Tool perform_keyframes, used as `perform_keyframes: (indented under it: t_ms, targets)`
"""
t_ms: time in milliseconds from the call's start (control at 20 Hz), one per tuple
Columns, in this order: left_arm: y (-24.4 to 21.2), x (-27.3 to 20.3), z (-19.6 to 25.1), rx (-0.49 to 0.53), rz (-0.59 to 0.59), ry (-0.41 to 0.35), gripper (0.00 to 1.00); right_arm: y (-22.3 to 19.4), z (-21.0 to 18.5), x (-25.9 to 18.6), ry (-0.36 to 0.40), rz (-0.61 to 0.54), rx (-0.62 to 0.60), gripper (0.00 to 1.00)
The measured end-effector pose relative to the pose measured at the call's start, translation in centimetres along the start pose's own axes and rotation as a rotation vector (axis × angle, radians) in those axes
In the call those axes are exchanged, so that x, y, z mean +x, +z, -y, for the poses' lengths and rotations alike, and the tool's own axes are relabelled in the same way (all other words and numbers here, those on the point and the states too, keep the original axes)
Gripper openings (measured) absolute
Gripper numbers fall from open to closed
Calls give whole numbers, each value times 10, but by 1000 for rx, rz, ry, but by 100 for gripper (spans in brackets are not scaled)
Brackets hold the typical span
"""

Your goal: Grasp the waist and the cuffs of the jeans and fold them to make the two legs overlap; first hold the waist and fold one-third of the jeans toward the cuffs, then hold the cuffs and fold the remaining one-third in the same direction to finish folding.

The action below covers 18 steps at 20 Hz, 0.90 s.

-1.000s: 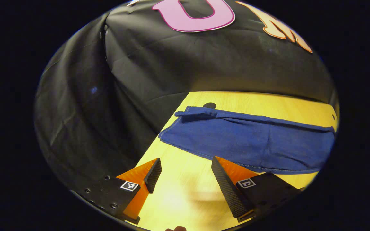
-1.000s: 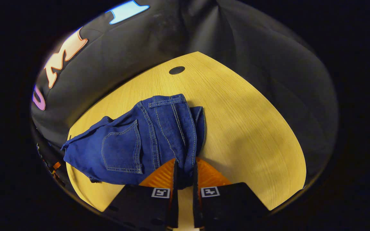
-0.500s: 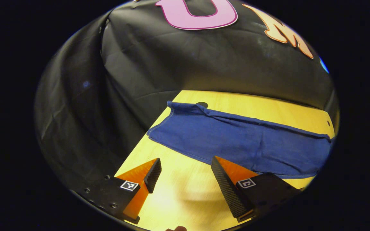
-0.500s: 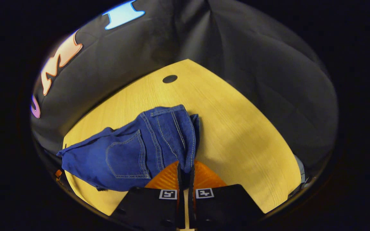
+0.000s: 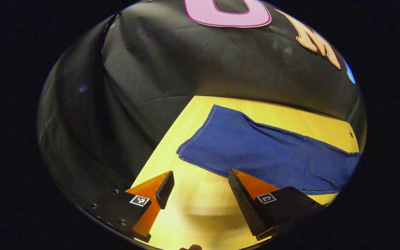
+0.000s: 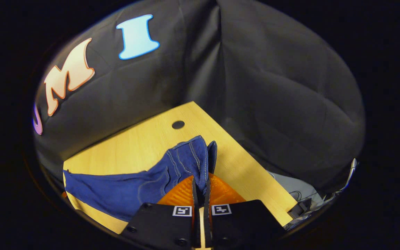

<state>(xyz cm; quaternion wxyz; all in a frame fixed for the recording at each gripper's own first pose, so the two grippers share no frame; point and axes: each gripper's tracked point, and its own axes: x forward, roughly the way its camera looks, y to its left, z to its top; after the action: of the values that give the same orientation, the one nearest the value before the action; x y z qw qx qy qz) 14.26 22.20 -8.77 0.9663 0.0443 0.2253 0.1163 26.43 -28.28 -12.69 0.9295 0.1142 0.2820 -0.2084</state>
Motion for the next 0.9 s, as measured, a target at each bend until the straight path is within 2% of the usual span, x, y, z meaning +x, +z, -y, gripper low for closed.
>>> perform_keyframes:
  t_ms: [100,300,500,650,800,900]
  targets:
    - [0,-7,0,3,7,-13,96,15,-30,-30,50,65,-36,6]
    - [3,-11,1,-15,11,-40,95,26,-147,-65,223,129,-82,6]
    - [7,-9,-1,-83,11,-57,96,-12,-245,-82,429,104,-93,6]
    - [7,-12,1,-125,-11,-72,95,-48,-298,-82,540,46,-82,6]
    - [4,-8,6,-133,-28,-102,94,-76,-358,-90,690,3,-29,6]
    - [0,-6,5,-133,-45,-108,95,-105,-384,-80,722,-44,-29,5]
